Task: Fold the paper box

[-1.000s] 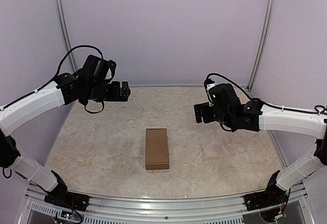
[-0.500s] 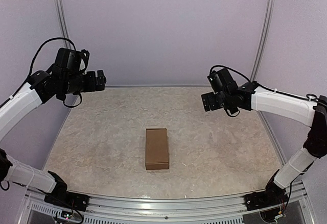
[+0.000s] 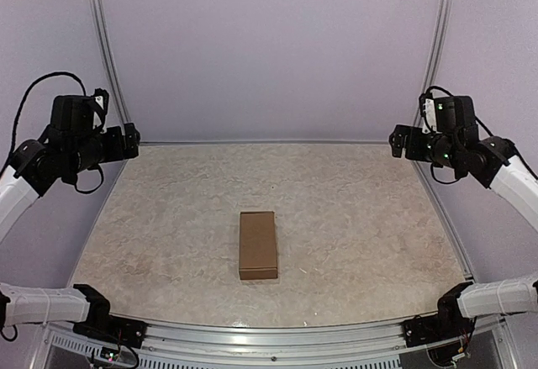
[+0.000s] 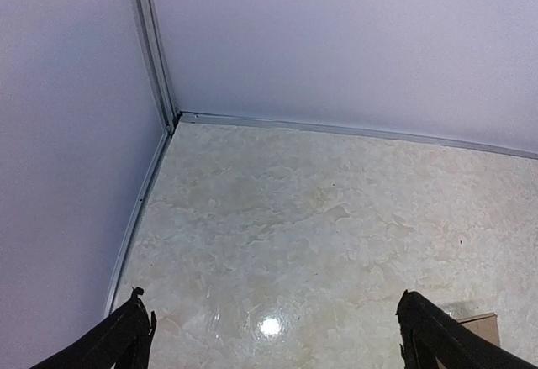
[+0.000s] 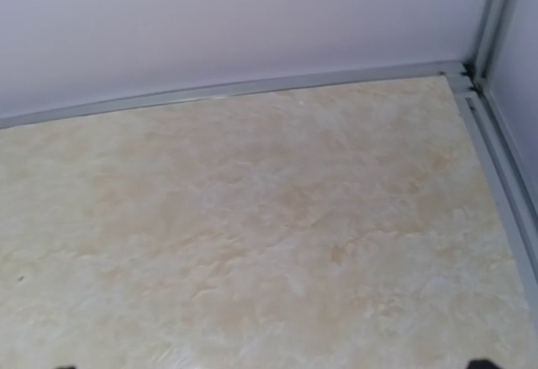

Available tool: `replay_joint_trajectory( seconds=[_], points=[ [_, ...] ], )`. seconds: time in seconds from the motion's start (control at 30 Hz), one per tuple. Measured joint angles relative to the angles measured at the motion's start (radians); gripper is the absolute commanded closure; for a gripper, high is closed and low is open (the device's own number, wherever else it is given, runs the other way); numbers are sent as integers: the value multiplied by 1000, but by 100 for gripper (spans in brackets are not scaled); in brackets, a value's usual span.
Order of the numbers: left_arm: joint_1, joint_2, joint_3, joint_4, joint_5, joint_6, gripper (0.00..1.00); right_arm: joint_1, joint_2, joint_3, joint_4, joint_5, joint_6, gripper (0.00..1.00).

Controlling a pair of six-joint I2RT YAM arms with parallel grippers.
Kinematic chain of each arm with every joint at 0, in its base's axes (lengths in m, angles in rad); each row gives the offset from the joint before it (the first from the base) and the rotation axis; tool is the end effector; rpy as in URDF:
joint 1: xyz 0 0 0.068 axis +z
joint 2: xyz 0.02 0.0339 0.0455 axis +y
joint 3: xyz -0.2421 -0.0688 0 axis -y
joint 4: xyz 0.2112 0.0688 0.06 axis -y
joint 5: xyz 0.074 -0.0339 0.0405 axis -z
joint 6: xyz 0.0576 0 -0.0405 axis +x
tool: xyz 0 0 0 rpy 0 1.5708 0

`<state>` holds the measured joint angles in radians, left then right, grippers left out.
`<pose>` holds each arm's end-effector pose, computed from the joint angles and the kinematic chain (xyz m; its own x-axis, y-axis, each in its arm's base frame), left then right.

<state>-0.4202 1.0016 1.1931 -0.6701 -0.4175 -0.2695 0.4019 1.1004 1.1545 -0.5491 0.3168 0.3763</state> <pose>0.1902 -0.0594 0.3582 -0.4171 -0.0802 -0.9053 -0.0693 0.9960 -0.0563 0.2198 0.0739 0.3395 -0.4505 0.1880 -0.8728 0.0496 0.9813 0.1857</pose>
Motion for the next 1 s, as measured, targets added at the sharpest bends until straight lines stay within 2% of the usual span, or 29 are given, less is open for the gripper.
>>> replay_joint_trajectory(
  seconds=[0.2,0.33,0.63,1.0],
  points=[
    [2,-102,-92,5,-87,49,1,0,-86,-71,-11,-6,-28,0],
    [3,-135,-150,14,-88,65,1,0,-118,-119,-9,-6,-47,0],
    [3,-127,-155,33,-28,75,1,0,-157,-162,36,-22,-79,0],
    [3,-122,-155,34,-27,76,1,0,-167,-162,76,-32,-100,0]
  ],
)
